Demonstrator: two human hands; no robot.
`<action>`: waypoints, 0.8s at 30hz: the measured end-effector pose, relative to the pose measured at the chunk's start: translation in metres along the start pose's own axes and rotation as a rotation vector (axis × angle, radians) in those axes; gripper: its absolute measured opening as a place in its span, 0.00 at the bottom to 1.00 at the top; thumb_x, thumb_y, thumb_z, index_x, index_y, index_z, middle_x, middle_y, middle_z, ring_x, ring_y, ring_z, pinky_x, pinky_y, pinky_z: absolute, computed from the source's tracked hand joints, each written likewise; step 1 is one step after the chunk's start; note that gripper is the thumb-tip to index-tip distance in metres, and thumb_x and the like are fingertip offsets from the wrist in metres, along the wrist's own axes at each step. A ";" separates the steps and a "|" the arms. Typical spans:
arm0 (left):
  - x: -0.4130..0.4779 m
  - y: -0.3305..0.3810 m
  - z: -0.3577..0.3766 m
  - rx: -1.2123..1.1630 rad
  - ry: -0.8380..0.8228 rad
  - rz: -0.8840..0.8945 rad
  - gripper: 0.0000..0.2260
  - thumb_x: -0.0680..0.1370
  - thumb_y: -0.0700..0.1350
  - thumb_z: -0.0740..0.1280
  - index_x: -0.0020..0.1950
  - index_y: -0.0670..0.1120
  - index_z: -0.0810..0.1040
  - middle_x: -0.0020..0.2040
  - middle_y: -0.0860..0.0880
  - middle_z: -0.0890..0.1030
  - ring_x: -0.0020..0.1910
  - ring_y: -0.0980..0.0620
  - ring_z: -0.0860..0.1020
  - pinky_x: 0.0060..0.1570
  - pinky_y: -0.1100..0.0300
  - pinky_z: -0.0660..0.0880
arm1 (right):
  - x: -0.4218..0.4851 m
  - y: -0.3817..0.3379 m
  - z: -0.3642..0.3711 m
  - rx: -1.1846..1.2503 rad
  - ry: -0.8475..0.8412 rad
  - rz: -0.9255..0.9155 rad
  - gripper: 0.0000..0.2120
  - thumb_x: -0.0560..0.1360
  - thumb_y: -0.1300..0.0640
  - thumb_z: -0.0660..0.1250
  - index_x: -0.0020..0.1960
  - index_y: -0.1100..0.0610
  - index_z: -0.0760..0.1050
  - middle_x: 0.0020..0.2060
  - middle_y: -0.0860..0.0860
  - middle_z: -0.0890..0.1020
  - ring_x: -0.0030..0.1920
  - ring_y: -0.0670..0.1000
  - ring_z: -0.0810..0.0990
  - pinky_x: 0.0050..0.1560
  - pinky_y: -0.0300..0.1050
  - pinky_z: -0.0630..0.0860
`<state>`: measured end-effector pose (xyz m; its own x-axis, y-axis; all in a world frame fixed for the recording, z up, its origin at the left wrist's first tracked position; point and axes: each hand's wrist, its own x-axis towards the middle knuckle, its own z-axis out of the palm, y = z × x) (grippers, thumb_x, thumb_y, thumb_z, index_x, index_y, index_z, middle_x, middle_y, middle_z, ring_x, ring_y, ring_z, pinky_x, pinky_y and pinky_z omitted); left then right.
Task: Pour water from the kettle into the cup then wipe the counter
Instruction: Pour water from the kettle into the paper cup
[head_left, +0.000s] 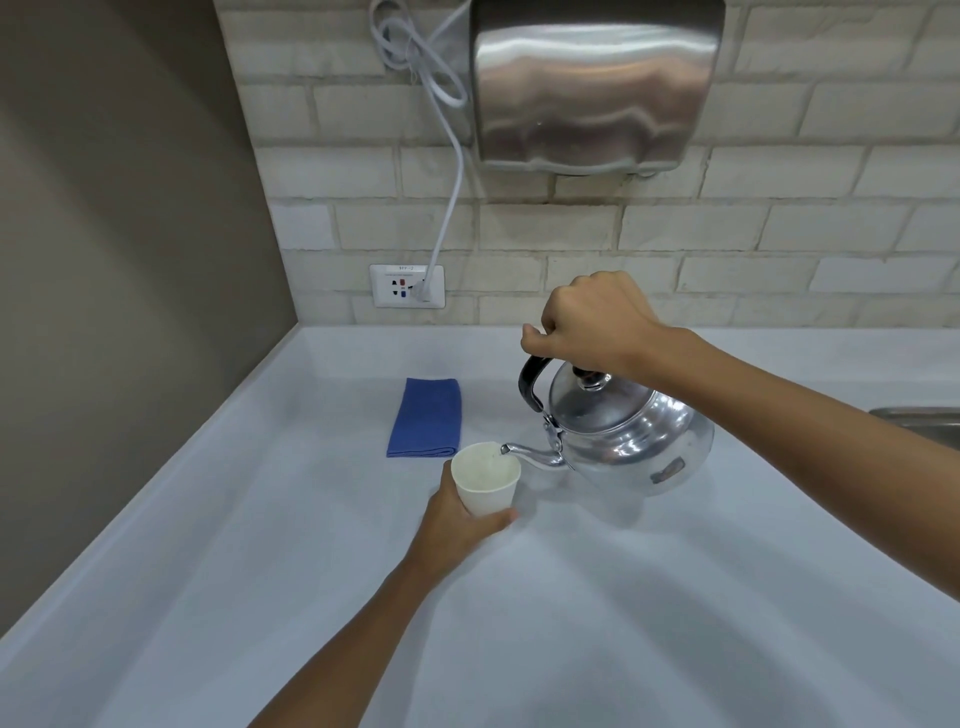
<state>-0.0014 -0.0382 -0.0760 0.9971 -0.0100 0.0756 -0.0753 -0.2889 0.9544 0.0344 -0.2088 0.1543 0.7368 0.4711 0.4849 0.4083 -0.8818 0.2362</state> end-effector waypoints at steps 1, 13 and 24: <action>0.000 0.000 0.000 0.001 -0.001 0.000 0.37 0.57 0.57 0.78 0.61 0.60 0.64 0.56 0.59 0.76 0.55 0.55 0.76 0.51 0.61 0.74 | 0.000 -0.001 0.000 -0.004 0.001 -0.005 0.25 0.71 0.47 0.61 0.21 0.57 0.57 0.18 0.50 0.61 0.23 0.52 0.59 0.27 0.40 0.51; 0.001 -0.001 0.000 0.012 -0.006 -0.014 0.39 0.55 0.61 0.77 0.61 0.62 0.63 0.58 0.59 0.75 0.57 0.55 0.75 0.55 0.58 0.74 | 0.004 -0.002 -0.001 -0.021 0.000 -0.023 0.26 0.72 0.48 0.61 0.21 0.57 0.56 0.17 0.49 0.59 0.21 0.50 0.56 0.27 0.39 0.51; 0.000 0.000 -0.001 0.016 -0.011 -0.023 0.39 0.58 0.58 0.78 0.63 0.59 0.63 0.59 0.55 0.75 0.57 0.53 0.75 0.55 0.56 0.75 | 0.005 -0.005 -0.002 -0.033 -0.006 -0.042 0.26 0.71 0.48 0.61 0.21 0.56 0.54 0.17 0.49 0.58 0.21 0.50 0.54 0.27 0.39 0.51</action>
<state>-0.0019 -0.0372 -0.0755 0.9986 -0.0137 0.0504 -0.0522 -0.3041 0.9512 0.0352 -0.2021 0.1577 0.7225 0.5079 0.4690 0.4210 -0.8614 0.2843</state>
